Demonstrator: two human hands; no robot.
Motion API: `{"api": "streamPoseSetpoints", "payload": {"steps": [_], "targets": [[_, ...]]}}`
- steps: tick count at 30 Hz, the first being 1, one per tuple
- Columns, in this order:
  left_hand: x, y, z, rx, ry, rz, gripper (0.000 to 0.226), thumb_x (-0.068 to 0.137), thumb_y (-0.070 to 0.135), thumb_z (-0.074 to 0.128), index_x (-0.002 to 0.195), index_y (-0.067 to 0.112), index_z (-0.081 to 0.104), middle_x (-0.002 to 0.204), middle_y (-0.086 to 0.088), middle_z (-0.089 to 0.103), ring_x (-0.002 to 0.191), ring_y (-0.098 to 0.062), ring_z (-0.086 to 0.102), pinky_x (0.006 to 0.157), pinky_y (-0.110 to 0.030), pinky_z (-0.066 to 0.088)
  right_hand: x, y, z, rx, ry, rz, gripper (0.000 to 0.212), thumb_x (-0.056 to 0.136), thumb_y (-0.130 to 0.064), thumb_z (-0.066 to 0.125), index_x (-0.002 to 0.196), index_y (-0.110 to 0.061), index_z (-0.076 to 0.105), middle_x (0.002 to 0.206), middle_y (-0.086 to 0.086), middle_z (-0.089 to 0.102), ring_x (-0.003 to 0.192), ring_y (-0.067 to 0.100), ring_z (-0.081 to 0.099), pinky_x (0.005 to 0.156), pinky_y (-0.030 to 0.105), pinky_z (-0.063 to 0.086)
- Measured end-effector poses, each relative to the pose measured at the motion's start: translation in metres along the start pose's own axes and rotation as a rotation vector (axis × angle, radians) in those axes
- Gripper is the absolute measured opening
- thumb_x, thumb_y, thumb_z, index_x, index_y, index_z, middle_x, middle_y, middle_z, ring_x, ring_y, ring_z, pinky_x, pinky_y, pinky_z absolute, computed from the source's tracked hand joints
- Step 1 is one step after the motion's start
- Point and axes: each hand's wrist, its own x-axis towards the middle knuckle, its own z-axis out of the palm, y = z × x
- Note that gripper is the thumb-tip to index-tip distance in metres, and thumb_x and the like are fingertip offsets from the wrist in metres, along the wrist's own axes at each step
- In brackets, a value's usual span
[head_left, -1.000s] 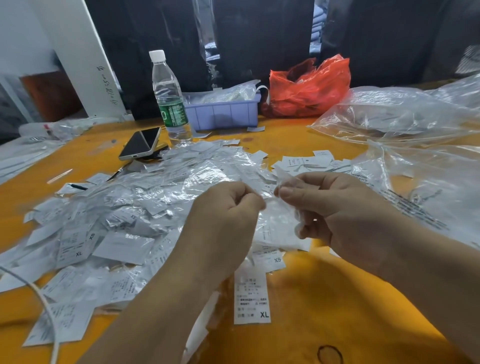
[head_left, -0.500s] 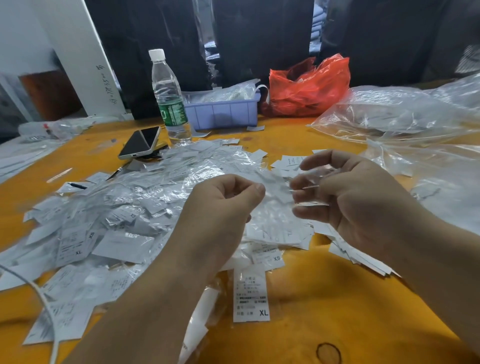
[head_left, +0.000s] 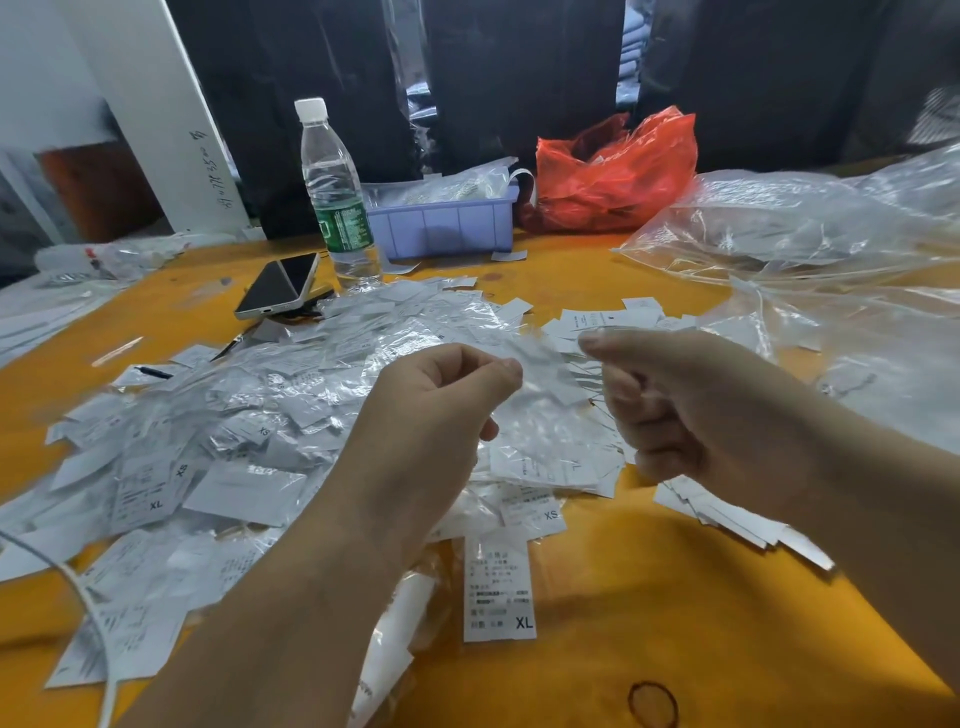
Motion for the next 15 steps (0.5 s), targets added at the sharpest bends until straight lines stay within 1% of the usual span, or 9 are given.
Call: {"api": "streamPoseSetpoints", "payload": {"steps": [1,3,5,6,8,10,11,13,15], "targets": [[-0.0004,0.0008,-0.0002,-0.001,-0.027,0.001,0.020,0.084,0.033,0.070,0.071,0.018,0.070,0.061,0.003,0.058,0.058,-0.011,0.052,0.060,-0.032,0.044,0.0001,0.0004,0.0026,-0.070,0.011,-0.036,0.040,0.090,-0.037,0.059,0.061,-0.015,0.042,0.051,-0.005,0.025,0.045,0.012,0.018,0.041,0.023,0.021],[-0.0012,0.0024,-0.0002,0.001,-0.078,0.004,0.024,0.078,0.039,0.070,0.072,0.016,0.069,0.061,0.001,0.057,0.060,-0.014,0.051,0.058,-0.030,0.043,0.0002,0.0001,0.0049,-0.112,-0.032,-0.070,0.032,0.084,-0.041,0.063,0.077,-0.010,0.057,0.048,-0.004,0.033,0.038,0.008,0.021,0.038,0.019,0.021],[-0.0015,0.0037,0.0000,0.005,-0.105,0.016,0.024,0.074,0.039,0.068,0.071,0.015,0.069,0.060,0.000,0.056,0.060,-0.014,0.049,0.057,-0.030,0.041,-0.0006,0.0005,0.0039,-0.078,-0.171,-0.057,0.042,0.076,-0.048,0.067,0.090,-0.009,0.063,0.054,-0.001,0.041,0.037,0.007,0.022,0.037,0.018,0.020],[-0.0016,0.0039,0.0002,0.010,-0.111,0.023,0.024,0.075,0.038,0.069,0.071,0.015,0.069,0.060,-0.001,0.056,0.059,-0.014,0.049,0.057,-0.031,0.041,-0.0014,0.0010,0.0031,-0.065,-0.240,-0.051,0.041,0.077,-0.047,0.070,0.090,-0.008,0.065,0.057,0.000,0.045,0.037,0.007,0.022,0.037,0.018,0.020],[-0.0017,0.0033,-0.0001,0.007,-0.105,0.028,0.026,0.076,0.039,0.069,0.074,0.013,0.069,0.063,-0.002,0.057,0.061,-0.016,0.050,0.059,-0.033,0.041,-0.0035,0.0015,0.0034,-0.051,-0.334,-0.051,0.024,0.079,-0.032,0.073,0.083,-0.009,0.067,0.061,0.002,0.049,0.038,0.007,0.023,0.038,0.017,0.019],[-0.0016,0.0025,-0.0008,-0.016,-0.079,0.030,0.026,0.076,0.041,0.068,0.075,0.015,0.071,0.068,0.000,0.061,0.063,-0.014,0.053,0.059,-0.033,0.043,-0.0031,0.0026,0.0036,-0.019,-0.325,-0.054,0.011,0.077,-0.019,0.071,0.079,-0.008,0.068,0.058,0.002,0.047,0.040,0.008,0.022,0.038,0.018,0.019],[-0.0014,0.0024,-0.0012,-0.033,-0.066,0.035,0.024,0.080,0.039,0.068,0.075,0.017,0.072,0.069,0.003,0.063,0.063,-0.011,0.055,0.058,-0.031,0.044,-0.0018,0.0031,0.0029,0.014,-0.299,-0.059,0.013,0.072,-0.019,0.070,0.078,-0.007,0.069,0.055,0.001,0.045,0.041,0.008,0.022,0.037,0.018,0.019],[-0.0012,0.0019,-0.0019,-0.078,-0.044,0.045,0.020,0.091,0.028,0.061,0.078,0.019,0.074,0.072,0.009,0.067,0.062,-0.007,0.059,0.055,-0.025,0.047,0.0013,0.0032,0.0010,0.095,-0.225,-0.079,0.020,0.067,-0.021,0.070,0.080,-0.005,0.069,0.052,-0.001,0.041,0.040,0.008,0.021,0.036,0.017,0.020],[-0.0017,0.0018,-0.0021,-0.090,-0.035,0.074,0.022,0.092,0.012,0.056,0.082,0.019,0.075,0.071,0.008,0.067,0.062,-0.005,0.059,0.051,-0.020,0.047,0.0037,0.0026,-0.0013,0.187,-0.141,-0.100,0.020,0.067,-0.021,0.070,0.081,-0.006,0.069,0.053,-0.002,0.039,0.039,0.007,0.021,0.035,0.017,0.019]]}}
